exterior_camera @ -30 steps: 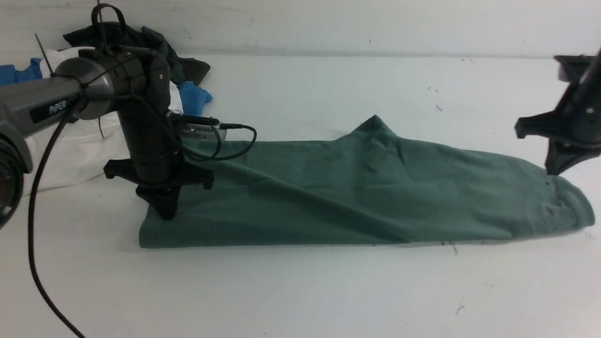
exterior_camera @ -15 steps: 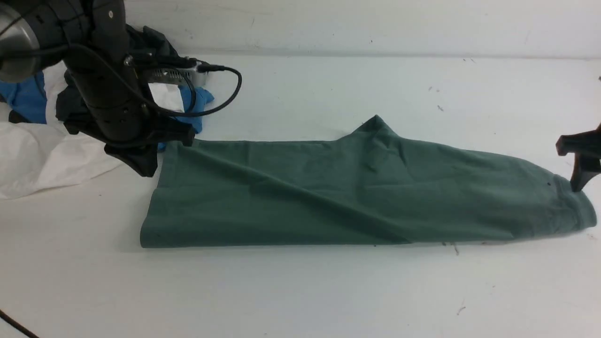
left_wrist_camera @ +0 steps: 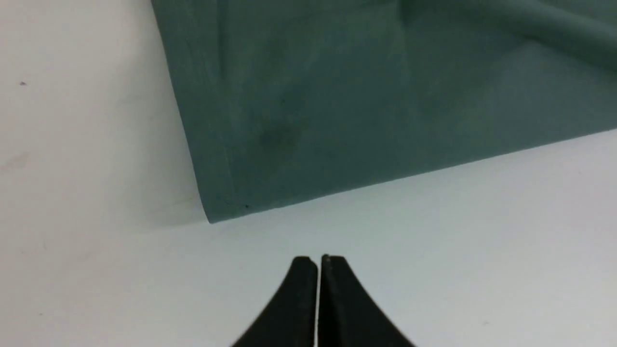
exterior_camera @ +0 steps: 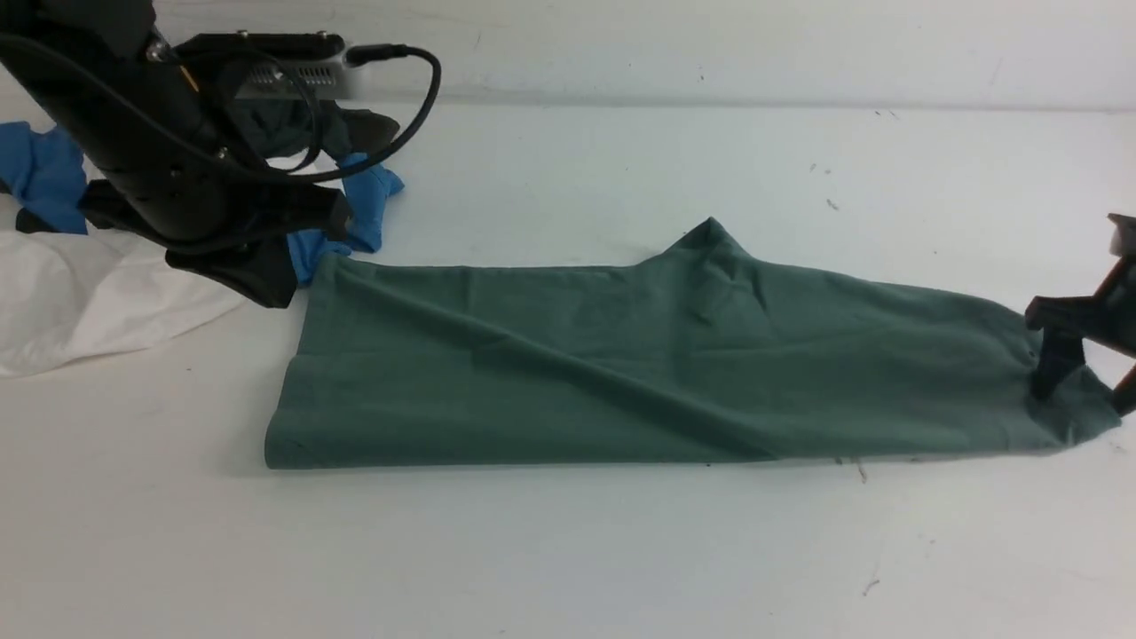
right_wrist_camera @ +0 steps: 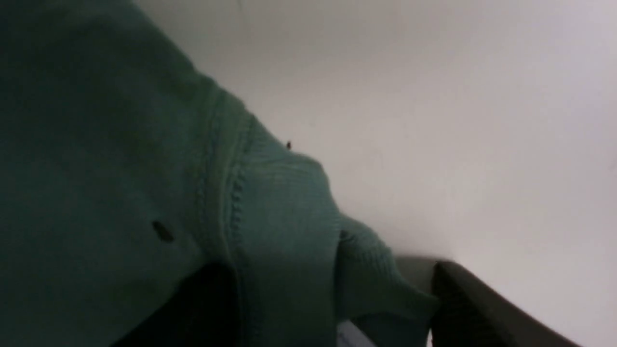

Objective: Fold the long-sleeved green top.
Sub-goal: Use the right arm to clamp the right edge of the fabric, then use the right arm to drag the right edge of the fabric to the left and folds it over the left edge

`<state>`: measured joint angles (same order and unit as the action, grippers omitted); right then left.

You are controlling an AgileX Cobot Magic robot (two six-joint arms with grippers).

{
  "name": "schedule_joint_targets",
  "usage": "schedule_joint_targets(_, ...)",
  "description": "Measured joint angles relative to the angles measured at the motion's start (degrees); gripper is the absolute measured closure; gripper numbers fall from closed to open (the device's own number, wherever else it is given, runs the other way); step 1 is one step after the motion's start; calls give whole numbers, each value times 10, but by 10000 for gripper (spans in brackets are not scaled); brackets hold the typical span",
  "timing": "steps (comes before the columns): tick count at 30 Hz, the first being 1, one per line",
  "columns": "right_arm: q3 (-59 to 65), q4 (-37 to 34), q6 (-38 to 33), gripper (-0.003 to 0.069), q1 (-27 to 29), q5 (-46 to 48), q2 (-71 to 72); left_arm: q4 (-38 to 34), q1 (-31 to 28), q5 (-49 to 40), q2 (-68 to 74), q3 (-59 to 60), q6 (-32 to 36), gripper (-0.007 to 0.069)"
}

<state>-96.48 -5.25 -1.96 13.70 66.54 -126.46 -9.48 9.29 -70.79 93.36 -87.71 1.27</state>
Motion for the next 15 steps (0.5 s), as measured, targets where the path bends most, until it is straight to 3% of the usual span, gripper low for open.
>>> schedule_joint_targets(1,0,0,-2,226,0,1,0,-1,0,0,0,0,0,629)
schedule_joint_targets(2,-5,-1,-14,328,0,12,-3,-12,0,0,-16,1,1,629)
schedule_joint_targets(3,-6,-1,-15,343,0,13,-3,-13,0,0,-20,1,1,629)
schedule_joint_targets(4,-10,0,-18,476,0,21,-4,-19,0,0,-35,1,2,629)
schedule_joint_targets(5,-13,9,-15,556,0,27,-4,-20,0,0,-46,1,2,629)
schedule_joint_targets(6,-16,21,-10,588,2,29,-1,-20,0,0,-55,1,2,629)
schedule_joint_targets(15,-71,118,44,594,22,40,87,-18,0,-3,-119,1,2,629)
